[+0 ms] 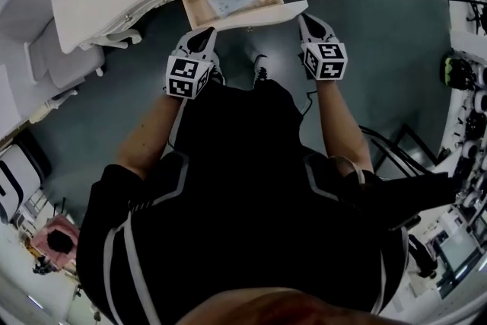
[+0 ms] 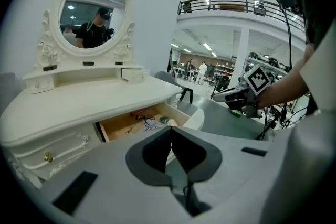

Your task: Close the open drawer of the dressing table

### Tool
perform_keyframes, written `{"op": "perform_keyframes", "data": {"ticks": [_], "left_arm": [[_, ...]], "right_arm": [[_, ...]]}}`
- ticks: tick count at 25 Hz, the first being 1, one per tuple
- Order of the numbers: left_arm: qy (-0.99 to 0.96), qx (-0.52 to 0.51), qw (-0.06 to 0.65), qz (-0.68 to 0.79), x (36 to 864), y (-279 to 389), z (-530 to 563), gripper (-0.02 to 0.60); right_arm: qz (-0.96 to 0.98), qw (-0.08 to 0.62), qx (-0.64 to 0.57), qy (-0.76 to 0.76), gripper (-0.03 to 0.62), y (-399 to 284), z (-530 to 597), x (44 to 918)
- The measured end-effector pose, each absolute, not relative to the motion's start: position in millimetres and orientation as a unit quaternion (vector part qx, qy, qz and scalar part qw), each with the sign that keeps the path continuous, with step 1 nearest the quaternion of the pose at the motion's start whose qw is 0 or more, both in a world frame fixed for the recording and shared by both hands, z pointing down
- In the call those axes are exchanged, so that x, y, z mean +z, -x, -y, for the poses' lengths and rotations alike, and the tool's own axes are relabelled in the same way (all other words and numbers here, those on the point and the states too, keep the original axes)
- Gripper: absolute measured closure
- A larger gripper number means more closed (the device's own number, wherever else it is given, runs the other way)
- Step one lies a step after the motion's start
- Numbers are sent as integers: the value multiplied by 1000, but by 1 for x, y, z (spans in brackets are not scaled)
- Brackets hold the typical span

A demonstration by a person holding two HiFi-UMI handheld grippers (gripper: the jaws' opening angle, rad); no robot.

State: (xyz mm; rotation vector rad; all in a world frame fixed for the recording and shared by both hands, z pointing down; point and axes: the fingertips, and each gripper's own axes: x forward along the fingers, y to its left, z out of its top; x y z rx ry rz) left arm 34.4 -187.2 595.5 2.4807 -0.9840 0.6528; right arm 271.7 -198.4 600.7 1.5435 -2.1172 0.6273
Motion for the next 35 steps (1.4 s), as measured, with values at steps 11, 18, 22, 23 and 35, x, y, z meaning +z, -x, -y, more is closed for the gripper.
{"op": "perform_keyframes", "data": {"ticks": [11,18,22,23,35], "left_arm": [[-816,290,248,433,670,-29,160,577],[-779,303,273,476,703,-18,170,577],[-753,305,295,503,718,-4,171,577],[-750,309,296,505,722,-2,171,577],[-722,320,292,539,733,10,201,577]], "right_arm": [[797,277,259,-470,589,-268,188,681],[803,307,269,-434,589,-266,185,718],[807,314,269,-422,589,-262,185,728],[808,315,269,-420,589,-261,186,730],[819,331,266,-385,589,-246,203,745]]}}
